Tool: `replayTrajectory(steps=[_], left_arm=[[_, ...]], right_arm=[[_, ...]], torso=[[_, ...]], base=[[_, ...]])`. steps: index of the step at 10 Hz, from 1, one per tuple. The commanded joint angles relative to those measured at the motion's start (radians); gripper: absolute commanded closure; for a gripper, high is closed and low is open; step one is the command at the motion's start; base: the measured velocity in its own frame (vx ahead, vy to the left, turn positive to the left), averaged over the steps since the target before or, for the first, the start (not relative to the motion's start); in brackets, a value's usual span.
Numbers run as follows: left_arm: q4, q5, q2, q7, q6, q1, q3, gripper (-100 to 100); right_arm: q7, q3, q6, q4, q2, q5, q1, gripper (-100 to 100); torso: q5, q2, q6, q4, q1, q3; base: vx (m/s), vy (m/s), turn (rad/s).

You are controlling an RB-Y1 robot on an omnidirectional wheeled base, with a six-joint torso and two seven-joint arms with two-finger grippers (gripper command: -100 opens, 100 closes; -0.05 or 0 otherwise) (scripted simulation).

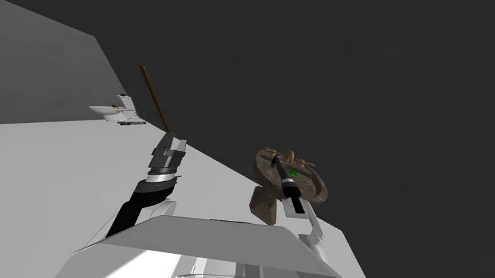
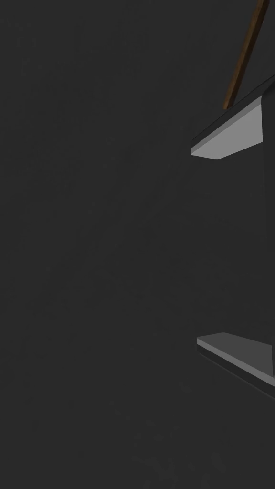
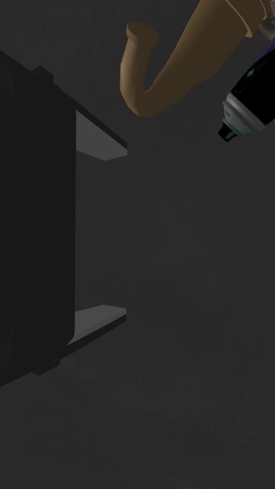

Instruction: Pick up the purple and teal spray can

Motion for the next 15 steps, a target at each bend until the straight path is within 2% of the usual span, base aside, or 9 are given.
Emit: replayTrajectory(steps=[1, 9, 14, 15], left_arm=[[0.000, 0.000, 0.000, 0.000, 0.000, 0.000, 0.000, 0], [0.000, 0.000, 0.000, 0.000, 0.000, 0.000, 0.000, 0], [0.000, 0.000, 0.000, 0.000, 0.000, 0.000, 0.000, 0], [0.000, 0.000, 0.000, 0.000, 0.000, 0.000, 0.000, 0]], right_arm=[[0.034, -0.015, 0.015, 0.039, -0.001, 0.038, -0.003, -100], [0.164, -0.083, 0.045, 0.237, -0.011, 0.199, -0.008, -100], [0.215, -0.113, 0.048, 0.324, -0.016, 0.269, -0.004, -100], [0.208, -0.109, 0.048, 0.314, -0.013, 0.261, -0.007, -100]], torso=[[0.000, 0.000, 0.000, 0.000, 0.000, 0.000], [-0.001, -0.004, 0.000, -0.001, -0.004, -0.002], [-0.001, -0.001, 0.000, 0.000, -0.006, -0.001], [-0.001, -0.003, 0.000, -0.001, -0.006, -0.002]], base=[[0.100, 0.069, -0.047], [0.124, 0.035, -0.013], [0.115, 0.009, 0.019], [0.063, 0.000, 0.008]])
